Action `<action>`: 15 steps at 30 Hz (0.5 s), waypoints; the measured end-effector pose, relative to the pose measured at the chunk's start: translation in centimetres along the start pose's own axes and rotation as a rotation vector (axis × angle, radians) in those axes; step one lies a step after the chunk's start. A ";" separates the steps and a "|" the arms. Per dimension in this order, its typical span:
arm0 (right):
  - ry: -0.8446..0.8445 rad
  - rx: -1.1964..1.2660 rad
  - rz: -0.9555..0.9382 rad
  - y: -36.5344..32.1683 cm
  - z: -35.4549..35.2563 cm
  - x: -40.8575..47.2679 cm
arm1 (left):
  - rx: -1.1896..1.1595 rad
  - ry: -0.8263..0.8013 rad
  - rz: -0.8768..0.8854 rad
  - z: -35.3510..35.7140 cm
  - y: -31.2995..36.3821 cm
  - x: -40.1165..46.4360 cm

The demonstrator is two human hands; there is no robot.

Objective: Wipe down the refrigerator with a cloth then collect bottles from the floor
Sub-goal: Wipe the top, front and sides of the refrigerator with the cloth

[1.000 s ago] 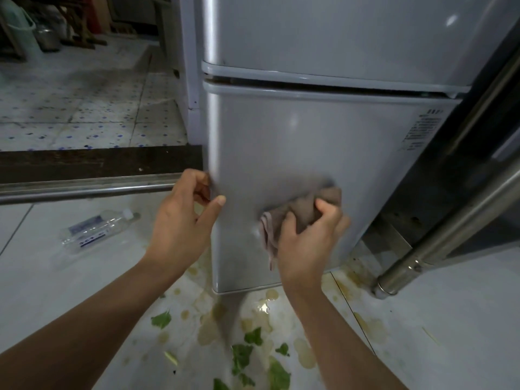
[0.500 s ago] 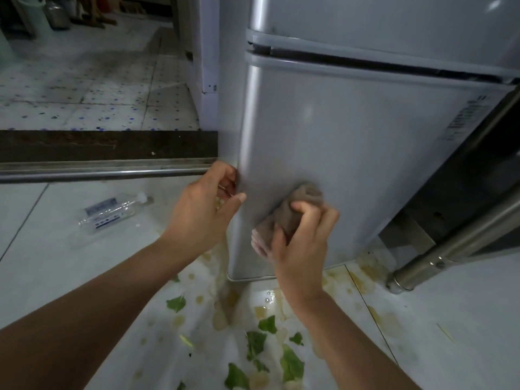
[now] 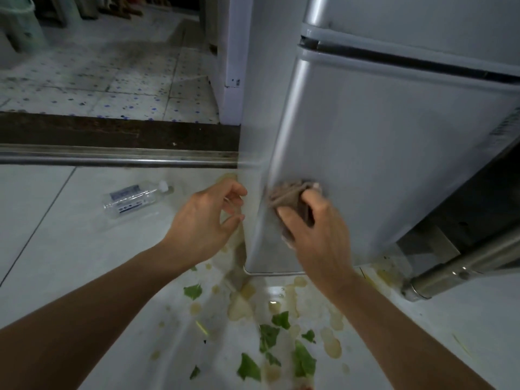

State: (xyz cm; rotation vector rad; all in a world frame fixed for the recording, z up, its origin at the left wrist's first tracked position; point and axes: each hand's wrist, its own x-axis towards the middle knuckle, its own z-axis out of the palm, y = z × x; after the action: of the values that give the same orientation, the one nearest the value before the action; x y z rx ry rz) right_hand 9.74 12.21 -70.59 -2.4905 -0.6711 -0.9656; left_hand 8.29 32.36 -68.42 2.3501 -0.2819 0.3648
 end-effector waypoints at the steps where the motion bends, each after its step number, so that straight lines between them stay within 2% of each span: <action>1: 0.073 0.042 -0.004 -0.3 -0.5 1.3 | 0.007 0.004 -0.015 -0.2 -0.3 -0.2; 3: 0.221 0.008 -0.102 -0.6 -1.2 3.9 | 0.009 0.010 -0.046 -0.5 -0.9 -0.4; 5: 0.352 -0.158 -0.322 -0.8 -1.1 4.9 | -0.005 0.015 -0.073 -0.6 -1.3 -0.6; 7: 0.365 -0.278 -0.476 -0.5 -0.1 4.3 | -0.015 0.021 -0.094 -0.6 -1.6 -0.8; 11: 0.108 -0.405 -0.633 0.3 2.5 -0.2 | -0.043 0.006 -0.156 -0.2 -2.0 -1.3; 15: -0.246 -0.506 -0.722 0.4 4.8 -3.5 | -0.069 -0.011 -0.163 0.1 -2.2 -1.8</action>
State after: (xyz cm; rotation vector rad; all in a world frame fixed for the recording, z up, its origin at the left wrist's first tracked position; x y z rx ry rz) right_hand 10.21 13.25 -76.40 -2.8785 -1.6638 -1.1815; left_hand 7.28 34.04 -70.48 2.2887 -0.1055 0.2589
